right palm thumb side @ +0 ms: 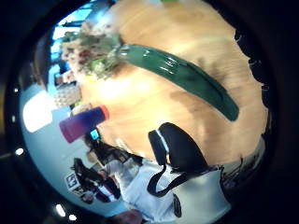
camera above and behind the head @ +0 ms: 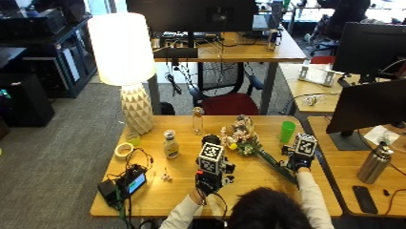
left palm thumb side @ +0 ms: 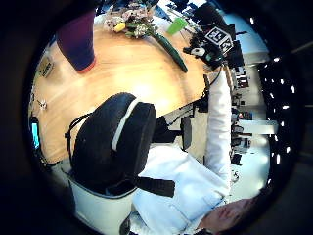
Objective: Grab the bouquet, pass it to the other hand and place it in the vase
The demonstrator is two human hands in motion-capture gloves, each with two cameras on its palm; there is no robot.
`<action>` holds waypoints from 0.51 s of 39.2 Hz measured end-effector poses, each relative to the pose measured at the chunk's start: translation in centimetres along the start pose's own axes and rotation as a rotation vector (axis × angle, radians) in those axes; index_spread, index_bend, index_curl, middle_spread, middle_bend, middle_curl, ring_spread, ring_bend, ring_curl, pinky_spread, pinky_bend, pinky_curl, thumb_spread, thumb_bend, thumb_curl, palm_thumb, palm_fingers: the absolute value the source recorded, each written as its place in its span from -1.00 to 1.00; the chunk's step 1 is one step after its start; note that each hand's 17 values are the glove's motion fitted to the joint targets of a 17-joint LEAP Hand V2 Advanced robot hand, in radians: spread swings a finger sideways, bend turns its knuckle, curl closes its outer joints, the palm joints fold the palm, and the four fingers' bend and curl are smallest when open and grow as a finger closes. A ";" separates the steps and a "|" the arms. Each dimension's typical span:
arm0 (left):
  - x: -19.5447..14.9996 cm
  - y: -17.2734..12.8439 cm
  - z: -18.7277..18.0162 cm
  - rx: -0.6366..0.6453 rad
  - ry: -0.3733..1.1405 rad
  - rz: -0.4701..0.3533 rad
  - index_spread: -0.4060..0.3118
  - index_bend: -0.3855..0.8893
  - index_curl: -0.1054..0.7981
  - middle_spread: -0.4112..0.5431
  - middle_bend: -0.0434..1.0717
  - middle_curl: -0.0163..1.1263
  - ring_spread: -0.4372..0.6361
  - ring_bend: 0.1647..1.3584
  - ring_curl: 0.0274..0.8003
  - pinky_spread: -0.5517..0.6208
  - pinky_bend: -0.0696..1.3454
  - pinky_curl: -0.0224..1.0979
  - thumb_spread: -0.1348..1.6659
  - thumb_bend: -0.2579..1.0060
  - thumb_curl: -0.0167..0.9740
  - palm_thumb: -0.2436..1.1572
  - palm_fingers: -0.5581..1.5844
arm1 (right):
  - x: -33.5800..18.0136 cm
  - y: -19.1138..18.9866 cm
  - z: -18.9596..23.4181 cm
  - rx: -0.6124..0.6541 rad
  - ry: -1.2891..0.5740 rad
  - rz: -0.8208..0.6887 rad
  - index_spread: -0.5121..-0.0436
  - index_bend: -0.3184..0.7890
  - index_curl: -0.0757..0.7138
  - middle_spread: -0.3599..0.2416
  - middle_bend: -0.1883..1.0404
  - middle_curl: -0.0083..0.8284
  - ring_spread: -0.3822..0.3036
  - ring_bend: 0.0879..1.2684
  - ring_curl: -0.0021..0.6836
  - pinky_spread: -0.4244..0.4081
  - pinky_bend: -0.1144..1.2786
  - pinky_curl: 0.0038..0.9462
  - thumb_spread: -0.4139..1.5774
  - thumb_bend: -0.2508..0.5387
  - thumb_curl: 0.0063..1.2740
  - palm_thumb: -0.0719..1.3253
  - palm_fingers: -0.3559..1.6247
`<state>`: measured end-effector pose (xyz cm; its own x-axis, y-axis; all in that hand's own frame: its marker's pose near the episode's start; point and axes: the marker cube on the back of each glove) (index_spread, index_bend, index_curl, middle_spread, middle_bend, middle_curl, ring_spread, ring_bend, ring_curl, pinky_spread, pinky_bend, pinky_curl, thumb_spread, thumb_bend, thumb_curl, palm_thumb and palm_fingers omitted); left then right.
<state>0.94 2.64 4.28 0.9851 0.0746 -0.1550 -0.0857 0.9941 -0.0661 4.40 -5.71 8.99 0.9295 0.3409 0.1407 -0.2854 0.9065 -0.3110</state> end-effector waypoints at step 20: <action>0.4 0.5 0.4 -0.029 -0.054 0.010 0.03 -0.14 -0.03 0.25 -0.61 -0.48 0.42 -0.40 -0.39 0.60 -0.46 -0.39 0.43 -0.62 -0.49 -0.43 -0.26 | 2.2 -4.0 7.2 0.009 0.175 0.212 0.35 -0.06 -0.32 -0.11 -0.05 0.05 -0.39 0.06 0.11 -0.45 0.19 -0.26 0.38 -0.01 -0.36 0.37 0.41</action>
<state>1.32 3.16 4.56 0.9907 0.0889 -0.1027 -0.0986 0.9907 -0.0933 5.91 -6.77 17.34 0.8748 0.4757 -0.0912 -0.4791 0.8220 -0.3080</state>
